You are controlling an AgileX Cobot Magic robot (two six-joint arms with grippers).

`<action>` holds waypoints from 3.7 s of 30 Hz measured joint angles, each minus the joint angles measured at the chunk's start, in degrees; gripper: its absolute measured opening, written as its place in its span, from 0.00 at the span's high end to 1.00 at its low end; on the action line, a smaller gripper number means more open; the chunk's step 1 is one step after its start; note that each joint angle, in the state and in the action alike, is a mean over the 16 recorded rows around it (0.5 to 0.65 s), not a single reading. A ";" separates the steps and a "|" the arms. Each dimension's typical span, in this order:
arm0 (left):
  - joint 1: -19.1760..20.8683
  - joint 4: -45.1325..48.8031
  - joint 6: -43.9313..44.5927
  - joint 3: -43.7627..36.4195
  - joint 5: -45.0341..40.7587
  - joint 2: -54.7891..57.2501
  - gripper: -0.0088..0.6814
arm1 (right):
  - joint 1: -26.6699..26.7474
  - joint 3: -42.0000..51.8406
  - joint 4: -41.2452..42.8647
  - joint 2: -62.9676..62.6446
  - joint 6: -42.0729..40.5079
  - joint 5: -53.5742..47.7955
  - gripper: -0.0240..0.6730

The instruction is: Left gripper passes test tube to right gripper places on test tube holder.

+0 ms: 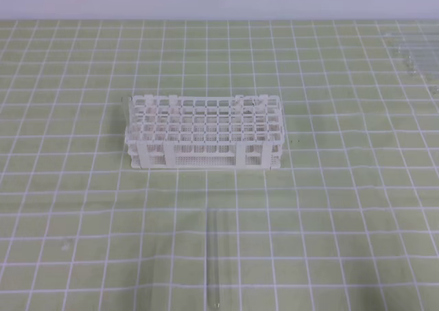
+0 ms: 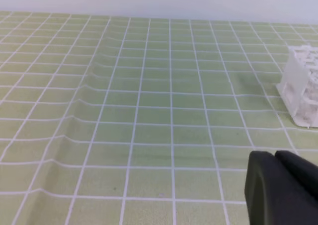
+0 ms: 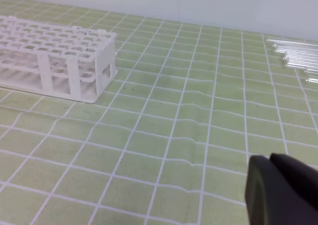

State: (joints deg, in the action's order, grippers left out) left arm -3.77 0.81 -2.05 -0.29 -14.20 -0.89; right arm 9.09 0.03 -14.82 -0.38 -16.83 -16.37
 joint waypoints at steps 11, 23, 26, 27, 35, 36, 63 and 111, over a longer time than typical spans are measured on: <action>-0.02 -9.17 -4.04 -0.15 6.24 -0.50 0.99 | 0.00 0.00 -2.56 0.00 0.00 2.61 0.99; -0.04 -17.20 -9.35 -0.36 12.44 -0.73 0.99 | 0.00 0.00 -27.73 0.01 -0.07 15.05 0.99; -0.04 -17.21 -10.25 -0.32 12.35 -0.71 0.99 | 0.00 0.00 -33.73 0.01 -0.19 16.58 0.99; -0.04 -17.22 -10.60 -0.28 12.21 -0.82 0.99 | 0.00 -0.01 -35.27 0.01 -0.28 16.61 0.99; -0.02 -17.20 -12.79 4.63 6.89 0.58 0.99 | 0.00 -3.63 -38.69 2.57 -1.09 11.61 0.99; -0.02 -17.18 -12.75 5.69 5.75 0.94 0.99 | 0.00 -4.61 -38.30 3.48 -1.18 10.45 0.99; -2.06 -37.46 13.43 35.22 -32.07 42.61 0.99 | 0.00 -30.39 -23.83 43.72 -2.08 -18.50 0.99; -48.08 -14.91 -13.13 62.82 -32.33 91.10 0.59 | 0.00 -29.13 -21.99 45.70 -3.32 -20.01 0.99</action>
State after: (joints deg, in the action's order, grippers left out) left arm -51.85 -14.10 -15.18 62.53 -46.52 90.21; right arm 9.09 -29.10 -36.81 45.32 -20.15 -36.38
